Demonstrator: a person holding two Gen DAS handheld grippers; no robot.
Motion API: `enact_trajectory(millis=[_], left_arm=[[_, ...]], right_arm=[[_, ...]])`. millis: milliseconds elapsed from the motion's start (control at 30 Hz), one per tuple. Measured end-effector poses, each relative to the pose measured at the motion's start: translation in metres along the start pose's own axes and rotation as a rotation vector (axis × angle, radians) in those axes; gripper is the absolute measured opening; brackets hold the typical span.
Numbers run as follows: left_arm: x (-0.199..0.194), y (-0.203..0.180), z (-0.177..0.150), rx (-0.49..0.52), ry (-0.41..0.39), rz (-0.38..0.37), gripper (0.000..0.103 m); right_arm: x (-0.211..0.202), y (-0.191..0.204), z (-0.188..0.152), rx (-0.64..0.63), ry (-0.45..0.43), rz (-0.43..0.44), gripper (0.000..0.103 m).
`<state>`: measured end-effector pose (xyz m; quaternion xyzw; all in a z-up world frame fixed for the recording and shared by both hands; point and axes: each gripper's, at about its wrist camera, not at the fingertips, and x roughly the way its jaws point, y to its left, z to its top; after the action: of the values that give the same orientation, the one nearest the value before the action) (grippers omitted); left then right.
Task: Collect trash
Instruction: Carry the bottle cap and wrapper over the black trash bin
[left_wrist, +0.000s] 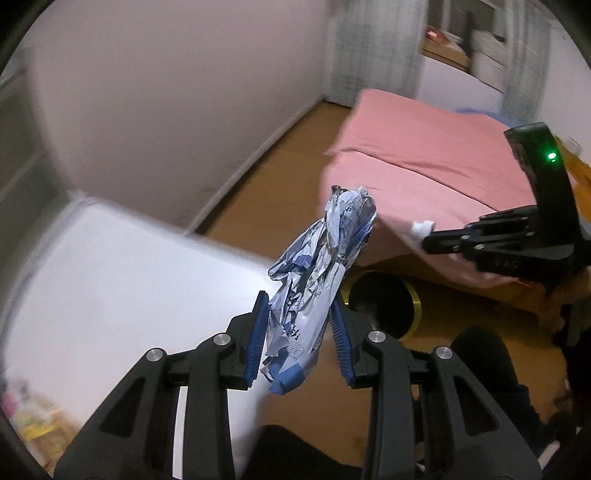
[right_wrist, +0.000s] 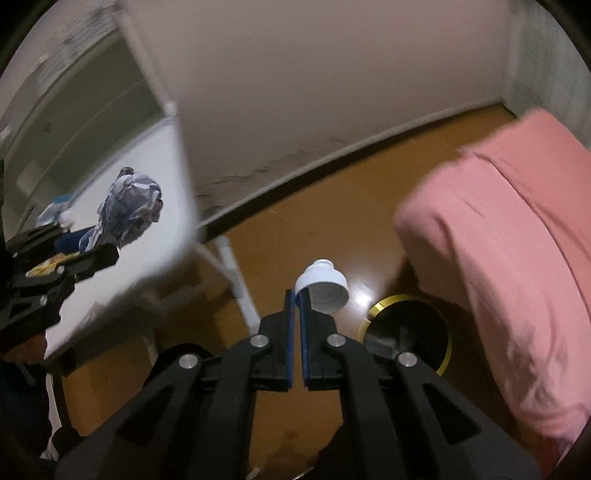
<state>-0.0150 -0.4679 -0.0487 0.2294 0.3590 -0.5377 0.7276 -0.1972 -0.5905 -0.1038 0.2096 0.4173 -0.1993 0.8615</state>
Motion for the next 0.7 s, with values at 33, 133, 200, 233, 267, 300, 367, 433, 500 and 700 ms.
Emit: enact_trajectory(millis=[33,133,200,233,267,300,367,433,500,700], left_arm=[[0.012,-0.010,0.003,0.010,0.009,-0.016,0.032],[0.059,-0.048,0.010,0.054,0.041,-0.056,0.032],[0.094,-0.068,0.010,0.059,0.074,-0.096,0.032],[0.114,-0.079,0.008,0.061,0.092,-0.120,0.032],[0.127,-0.085,0.007,0.063,0.101,-0.128,0.033],[0.143,-0.092,0.006,0.061,0.110,-0.139,0.033],[0.175,-0.105,0.001,0.060,0.114,-0.151,0.033],[0.197,-0.115,0.000,0.066,0.125,-0.144,0.033],[0.218,-0.126,-0.007,0.057,0.146,-0.154,0.033],[0.259,-0.150,-0.016,0.040,0.202,-0.166,0.033]], right_arm=[[0.001,-0.013,-0.006,0.022,0.003,-0.013,0.004],[0.012,-0.055,-0.027,0.100,0.007,-0.052,0.004],[0.026,-0.082,-0.042,0.160,0.013,-0.076,0.004],[0.032,-0.095,-0.048,0.186,0.018,-0.080,0.004],[0.040,-0.109,-0.057,0.216,0.023,-0.088,0.004],[0.050,-0.123,-0.066,0.242,0.032,-0.100,0.004],[0.070,-0.143,-0.080,0.289,0.055,-0.112,0.004],[0.089,-0.163,-0.096,0.325,0.075,-0.139,0.004],[0.102,-0.176,-0.107,0.345,0.090,-0.151,0.004],[0.120,-0.201,-0.121,0.392,0.114,-0.144,0.004]])
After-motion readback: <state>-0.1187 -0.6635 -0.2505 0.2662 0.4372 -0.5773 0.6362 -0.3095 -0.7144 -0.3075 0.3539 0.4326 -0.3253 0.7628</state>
